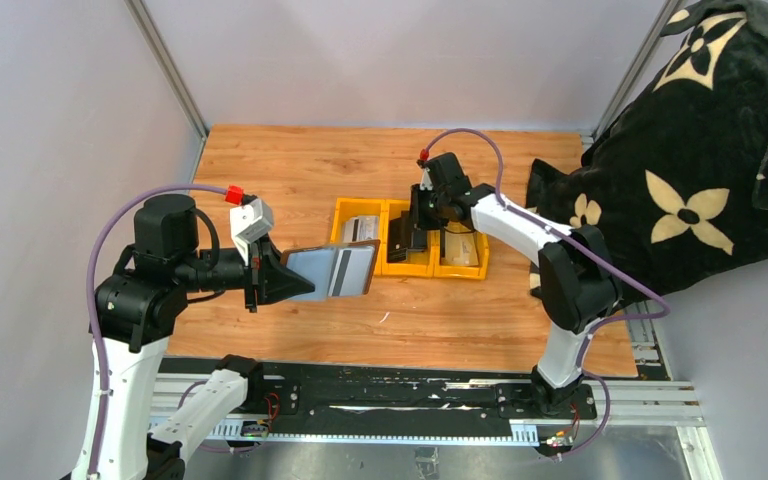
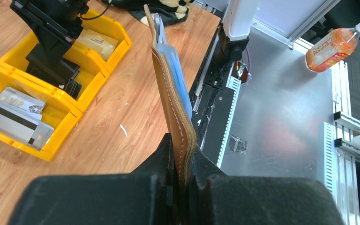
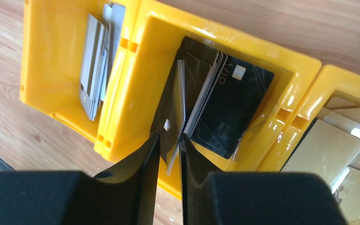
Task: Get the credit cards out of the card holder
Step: Place the credit card in the storage box.
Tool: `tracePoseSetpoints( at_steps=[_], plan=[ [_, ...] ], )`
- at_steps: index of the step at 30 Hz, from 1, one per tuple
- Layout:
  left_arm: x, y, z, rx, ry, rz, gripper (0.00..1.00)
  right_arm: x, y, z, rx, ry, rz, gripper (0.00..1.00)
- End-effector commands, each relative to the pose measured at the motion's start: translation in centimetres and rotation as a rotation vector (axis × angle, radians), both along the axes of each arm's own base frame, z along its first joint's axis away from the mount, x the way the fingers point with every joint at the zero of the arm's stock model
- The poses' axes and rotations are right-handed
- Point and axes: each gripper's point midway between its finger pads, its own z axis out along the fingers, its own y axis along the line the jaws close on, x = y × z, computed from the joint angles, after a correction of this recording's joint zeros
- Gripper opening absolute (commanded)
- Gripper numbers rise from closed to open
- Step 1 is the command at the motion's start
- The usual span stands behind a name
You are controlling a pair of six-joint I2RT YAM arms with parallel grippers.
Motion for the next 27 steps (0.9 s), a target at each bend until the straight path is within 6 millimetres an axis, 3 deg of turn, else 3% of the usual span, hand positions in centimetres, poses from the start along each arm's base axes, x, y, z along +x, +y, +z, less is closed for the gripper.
tracePoseSetpoints(
  at_steps=[1,7,11,14,15,17,19,24,27],
  plan=[
    [-0.8,-0.2,1.1,-0.028,0.008,-0.02,0.0,1.4,0.7,2.4,-0.026,-0.09,-0.016,0.3],
    [-0.9,-0.3,1.4,-0.034,0.0,-0.024,0.0,1.4,0.1,6.1,0.0,-0.158,-0.057,0.41],
    [-0.8,-0.3,1.9,-0.038,-0.006,-0.028,0.0,-1.1,1.1,11.9,0.162,-0.237,-0.003,0.44],
    [-0.3,-0.3,2.6,-0.045,-0.031,-0.009,0.0,-5.4,2.7,17.9,0.4,-0.327,0.115,0.61],
    [-0.1,-0.4,2.9,-0.056,-0.036,0.004,0.0,-7.2,3.0,20.6,0.519,-0.389,0.154,0.72],
    [0.5,-0.5,3.8,-0.095,-0.059,0.034,0.0,-11.0,3.3,24.1,0.684,-0.482,0.251,0.74],
    [1.5,-0.8,5.3,-0.162,-0.113,0.077,0.0,-15.0,3.3,26.5,0.815,-0.528,0.353,0.75],
    [2.0,-0.9,6.9,-0.28,-0.13,0.133,0.0,-21.4,2.7,29.0,0.975,-0.587,0.497,0.76],
    [2.2,-1.1,6.9,-0.288,-0.093,0.133,0.0,-23.1,2.4,29.9,1.05,-0.6,0.522,0.77]
  ],
)
